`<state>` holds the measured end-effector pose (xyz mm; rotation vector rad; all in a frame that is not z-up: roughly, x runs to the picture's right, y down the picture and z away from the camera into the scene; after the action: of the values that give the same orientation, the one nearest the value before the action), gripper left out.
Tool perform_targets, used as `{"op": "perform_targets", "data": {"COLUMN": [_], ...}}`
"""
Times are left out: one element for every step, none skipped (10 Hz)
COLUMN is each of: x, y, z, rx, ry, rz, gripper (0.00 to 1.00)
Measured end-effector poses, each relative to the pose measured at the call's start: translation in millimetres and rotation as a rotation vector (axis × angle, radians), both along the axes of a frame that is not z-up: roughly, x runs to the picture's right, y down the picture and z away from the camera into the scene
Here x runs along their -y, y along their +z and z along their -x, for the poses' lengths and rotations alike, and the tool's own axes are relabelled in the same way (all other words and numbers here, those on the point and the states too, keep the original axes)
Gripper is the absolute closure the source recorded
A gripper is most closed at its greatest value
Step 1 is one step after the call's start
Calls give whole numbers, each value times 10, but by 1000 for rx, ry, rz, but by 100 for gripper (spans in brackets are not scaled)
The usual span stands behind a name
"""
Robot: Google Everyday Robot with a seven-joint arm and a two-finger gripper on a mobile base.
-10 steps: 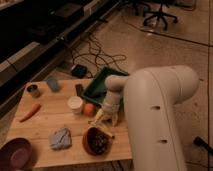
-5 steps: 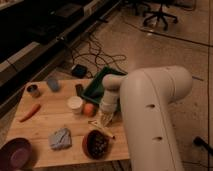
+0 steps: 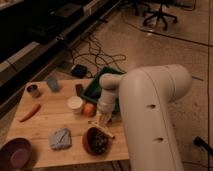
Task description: Place banana in paper cup
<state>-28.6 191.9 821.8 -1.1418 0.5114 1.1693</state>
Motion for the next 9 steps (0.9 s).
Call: {"op": "perform_targets", "data": {"x": [22,26,11,-3,-51,-78,-95,-100,-106], "y": [-59,-95,-109,-110,-89,-76,-67,-71,-73], "z": [24,30,31,29,14,-5,-26,-44,-41], "rx": [7,10,14,16,20,22,21,21,23], "ry": [-22,-33,-39,-41,-44,-46,-48,-53,-60], "rz": [-15,-22,-23,-22,-18,-16,-17,-19,-21], "gripper": [57,47,37,29,21,20,20,20,20]}}
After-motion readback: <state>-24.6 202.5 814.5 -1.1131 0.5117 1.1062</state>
